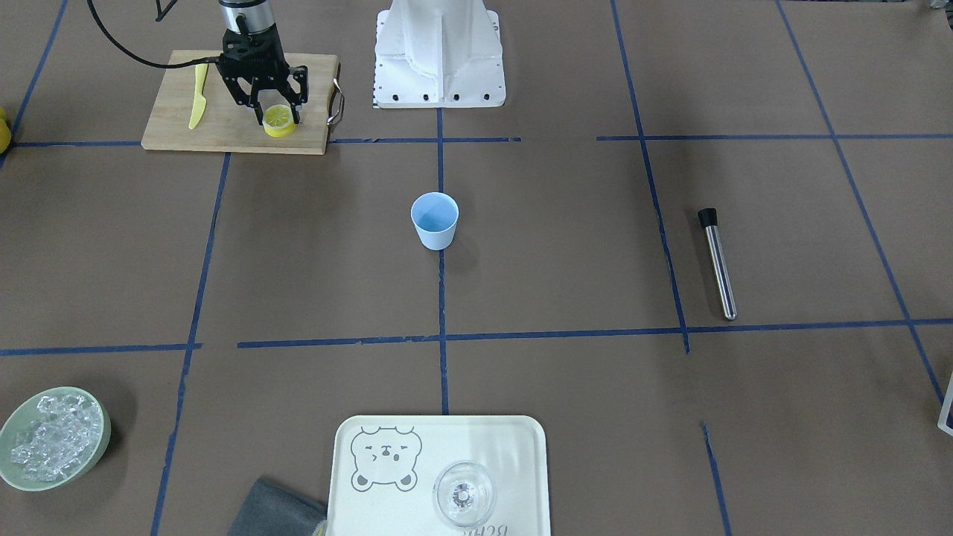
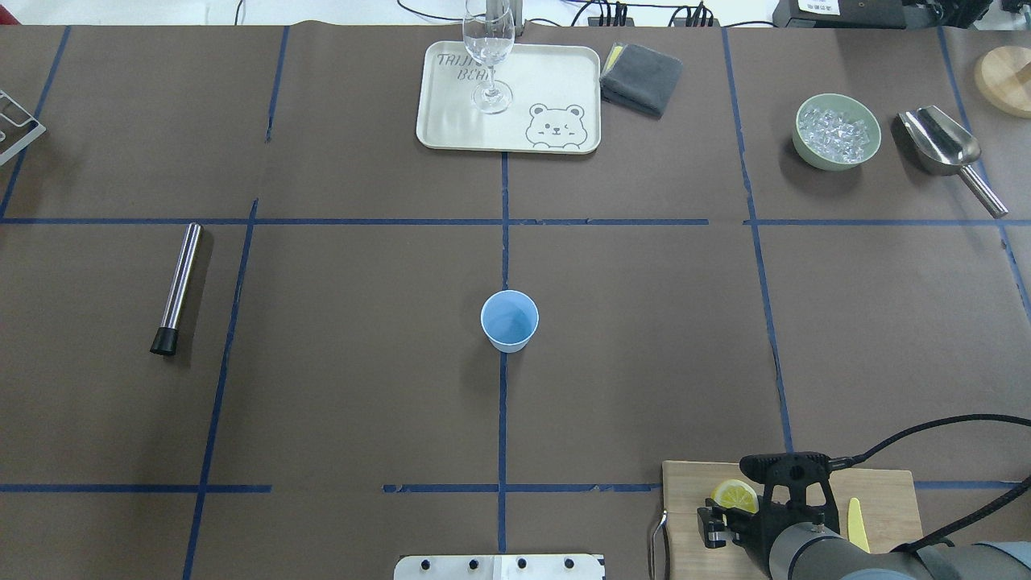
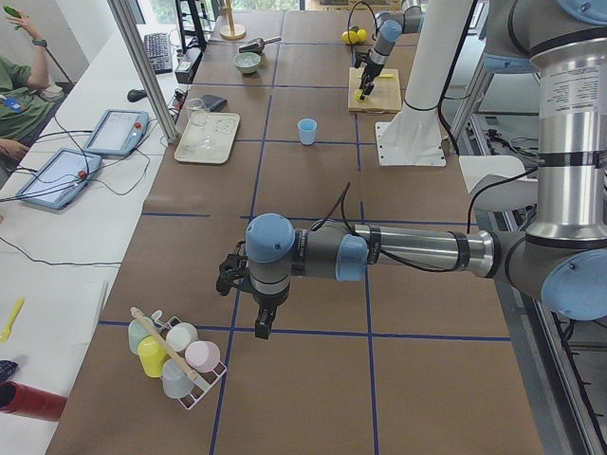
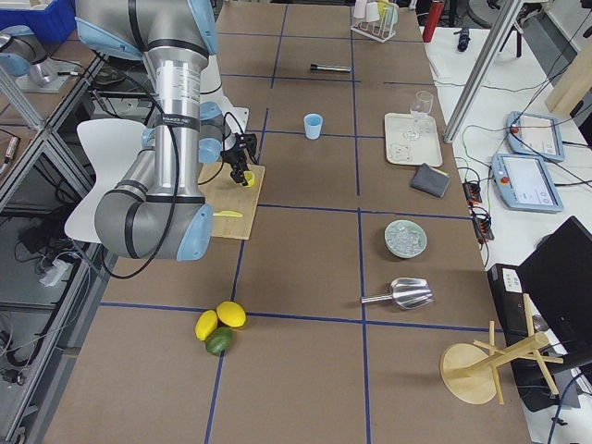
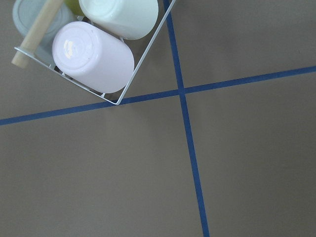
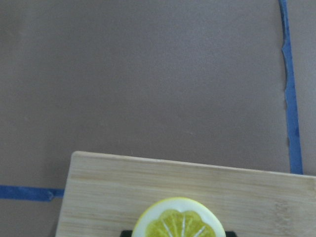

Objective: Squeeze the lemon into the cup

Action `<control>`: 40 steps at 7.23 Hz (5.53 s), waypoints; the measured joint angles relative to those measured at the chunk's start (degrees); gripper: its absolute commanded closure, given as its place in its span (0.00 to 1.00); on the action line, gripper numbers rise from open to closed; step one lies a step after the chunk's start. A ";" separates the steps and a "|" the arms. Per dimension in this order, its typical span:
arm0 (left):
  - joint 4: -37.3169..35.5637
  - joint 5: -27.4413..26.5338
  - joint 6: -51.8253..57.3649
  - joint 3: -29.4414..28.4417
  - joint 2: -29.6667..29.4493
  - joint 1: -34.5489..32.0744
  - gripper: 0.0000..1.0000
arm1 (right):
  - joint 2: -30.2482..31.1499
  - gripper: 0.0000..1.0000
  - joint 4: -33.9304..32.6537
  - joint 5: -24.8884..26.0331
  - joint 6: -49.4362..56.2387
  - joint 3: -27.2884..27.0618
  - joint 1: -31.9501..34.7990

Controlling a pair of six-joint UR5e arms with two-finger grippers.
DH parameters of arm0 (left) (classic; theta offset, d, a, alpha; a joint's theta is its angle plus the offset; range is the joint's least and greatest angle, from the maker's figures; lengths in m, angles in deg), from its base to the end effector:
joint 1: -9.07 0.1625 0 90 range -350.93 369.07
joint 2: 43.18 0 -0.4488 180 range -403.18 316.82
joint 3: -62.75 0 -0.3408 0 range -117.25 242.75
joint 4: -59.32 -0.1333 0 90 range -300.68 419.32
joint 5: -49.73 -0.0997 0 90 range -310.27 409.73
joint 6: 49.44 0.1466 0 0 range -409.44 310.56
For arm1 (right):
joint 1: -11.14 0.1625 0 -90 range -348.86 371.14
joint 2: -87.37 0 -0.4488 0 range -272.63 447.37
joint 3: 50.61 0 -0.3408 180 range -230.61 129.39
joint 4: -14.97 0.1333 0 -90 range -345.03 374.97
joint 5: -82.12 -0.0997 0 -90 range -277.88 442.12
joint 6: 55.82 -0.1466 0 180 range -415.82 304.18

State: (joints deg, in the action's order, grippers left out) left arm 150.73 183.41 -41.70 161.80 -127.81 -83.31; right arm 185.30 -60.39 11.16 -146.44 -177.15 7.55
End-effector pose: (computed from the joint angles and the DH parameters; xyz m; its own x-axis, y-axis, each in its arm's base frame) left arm -0.0489 -0.4051 0.6842 0.7241 0.1649 -0.6697 -0.0567 0.9819 0.1806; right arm -0.4154 -0.1554 0.4764 0.7251 -0.0352 0.6877 -0.1718 0.9579 0.2302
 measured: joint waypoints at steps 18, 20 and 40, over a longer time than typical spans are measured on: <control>-0.49 -0.01 0.00 -1.02 0.15 0.00 0.00 | -57.08 1.00 -35.63 -20.78 9.91 23.54 26.82; -0.39 0.00 0.00 -1.35 0.12 0.00 0.00 | -57.91 1.00 -35.37 -20.79 10.23 25.49 26.94; 5.01 -0.33 0.17 0.77 0.27 1.38 0.00 | -34.34 0.00 -33.36 -51.62 71.50 21.04 69.83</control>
State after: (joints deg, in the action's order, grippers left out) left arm 155.75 183.08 -41.53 162.57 -127.55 -81.93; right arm 150.96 -93.75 -40.46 -74.94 -156.11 77.38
